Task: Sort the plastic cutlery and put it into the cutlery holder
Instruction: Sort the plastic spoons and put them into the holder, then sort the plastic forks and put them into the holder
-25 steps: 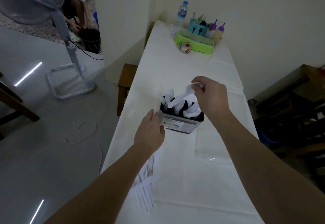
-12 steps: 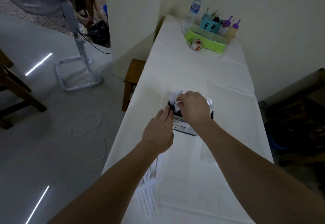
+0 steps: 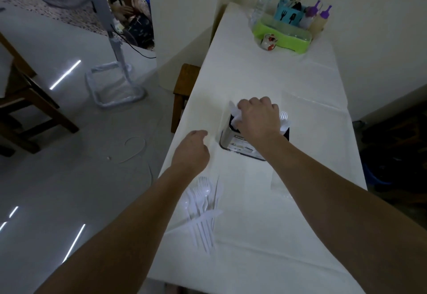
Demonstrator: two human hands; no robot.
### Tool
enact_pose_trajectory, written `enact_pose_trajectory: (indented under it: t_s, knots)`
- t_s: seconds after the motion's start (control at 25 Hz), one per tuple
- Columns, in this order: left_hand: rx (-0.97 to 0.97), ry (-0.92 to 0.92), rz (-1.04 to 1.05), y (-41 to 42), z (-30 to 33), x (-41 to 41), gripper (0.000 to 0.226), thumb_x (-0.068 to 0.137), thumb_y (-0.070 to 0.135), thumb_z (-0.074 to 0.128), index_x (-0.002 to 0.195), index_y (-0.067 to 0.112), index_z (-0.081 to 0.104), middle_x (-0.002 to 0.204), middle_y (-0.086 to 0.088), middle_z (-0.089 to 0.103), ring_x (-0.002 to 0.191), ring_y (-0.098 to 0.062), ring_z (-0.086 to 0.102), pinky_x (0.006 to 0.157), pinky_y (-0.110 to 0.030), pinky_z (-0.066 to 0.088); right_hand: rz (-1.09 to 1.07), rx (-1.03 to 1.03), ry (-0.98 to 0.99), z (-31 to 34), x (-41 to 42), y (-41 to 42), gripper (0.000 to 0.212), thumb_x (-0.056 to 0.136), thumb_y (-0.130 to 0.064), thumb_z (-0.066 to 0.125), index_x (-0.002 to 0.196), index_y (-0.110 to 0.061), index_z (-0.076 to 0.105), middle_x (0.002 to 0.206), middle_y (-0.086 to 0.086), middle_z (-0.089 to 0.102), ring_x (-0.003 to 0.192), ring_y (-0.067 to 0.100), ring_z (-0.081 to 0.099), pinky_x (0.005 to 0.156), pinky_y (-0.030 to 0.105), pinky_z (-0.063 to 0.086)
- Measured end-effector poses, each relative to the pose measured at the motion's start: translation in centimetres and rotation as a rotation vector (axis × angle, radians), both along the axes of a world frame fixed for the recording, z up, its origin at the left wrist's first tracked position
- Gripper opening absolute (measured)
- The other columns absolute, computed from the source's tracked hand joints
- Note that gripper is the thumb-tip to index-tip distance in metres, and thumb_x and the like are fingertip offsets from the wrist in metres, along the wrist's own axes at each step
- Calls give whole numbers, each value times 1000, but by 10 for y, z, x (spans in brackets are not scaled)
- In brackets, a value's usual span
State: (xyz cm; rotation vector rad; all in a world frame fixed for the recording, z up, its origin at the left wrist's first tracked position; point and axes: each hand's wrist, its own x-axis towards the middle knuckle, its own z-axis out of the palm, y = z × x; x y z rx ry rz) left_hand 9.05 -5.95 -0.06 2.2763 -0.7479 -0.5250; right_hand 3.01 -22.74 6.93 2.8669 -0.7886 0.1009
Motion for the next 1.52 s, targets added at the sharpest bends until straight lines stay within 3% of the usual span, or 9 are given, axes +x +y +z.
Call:
enact_pose_trajectory:
  t_s: [0.24, 0.36, 0.6, 0.72, 1.0, 1.12, 1.2, 1.32, 1.52]
  knots:
    - [139, -8, 34, 65, -20, -34, 22, 98, 18, 49, 116, 17, 62, 108, -3, 66, 90, -19, 63, 75, -25, 47, 182, 16, -359, -4, -37, 54, 18, 80, -23, 66, 95, -13, 68, 86, 9, 68, 82, 35, 58, 71, 40, 46]
    - [205, -38, -119, 98, -34, -74, 13, 98, 28, 54, 103, 20, 63, 97, 1, 68, 77, -10, 61, 67, -20, 46, 191, 133, -309, -38, -75, 89, 16, 82, -23, 67, 96, -16, 69, 85, 4, 70, 83, 31, 60, 73, 39, 48]
    - [279, -175, -247, 128, -72, -116, 25, 91, 44, 61, 100, 21, 64, 94, 2, 62, 85, -16, 55, 70, -26, 45, -351, 715, -118, -112, -157, 145, 25, 89, -22, 59, 113, -17, 66, 104, 4, 70, 96, 23, 65, 81, 31, 52]
    - [309, -187, -218, 125, -78, -123, 20, 94, 41, 58, 97, 22, 62, 90, 4, 58, 82, -13, 49, 69, -25, 41, -501, 853, -96, -127, -179, 166, 27, 91, -21, 57, 117, -17, 64, 107, 1, 70, 98, 19, 64, 82, 27, 51]
    - [101, 231, 189, 130, -68, -118, 10, 98, 27, 57, 96, 18, 53, 83, 5, 58, 71, -6, 54, 59, -19, 40, -560, 885, -110, -132, -179, 180, 26, 92, -27, 58, 116, -17, 61, 99, -2, 69, 83, 14, 60, 70, 23, 45]
    - [-68, 509, 450, 134, -65, -111, 15, 102, 20, 49, 114, 14, 54, 99, -5, 64, 79, -15, 66, 76, -35, 58, -520, 847, -97, -128, -170, 186, 22, 90, -38, 62, 102, -21, 61, 86, -6, 65, 75, 12, 61, 62, 26, 48]
    - [-144, 663, 569, 135, -65, -107, 17, 103, 13, 41, 114, 13, 54, 99, -10, 63, 73, -18, 66, 71, -36, 58, -467, 825, -61, -127, -164, 192, 21, 88, -44, 64, 95, -24, 60, 81, -7, 62, 72, 11, 60, 59, 25, 47]
    - [-155, 693, 683, 135, -72, -101, 21, 99, 11, 38, 107, 8, 57, 87, -10, 62, 66, -20, 59, 58, -32, 48, -433, 762, -11, -131, -157, 201, 17, 89, -40, 63, 93, -23, 61, 82, -7, 63, 71, 12, 60, 57, 24, 44]
    - [-89, 642, 640, 126, -72, -102, 27, 101, 26, 40, 87, 8, 56, 77, -12, 61, 60, -20, 60, 57, -30, 48, -448, 741, 2, -132, -155, 203, 15, 93, -34, 58, 93, -20, 63, 78, -8, 62, 66, 8, 56, 50, 18, 35]
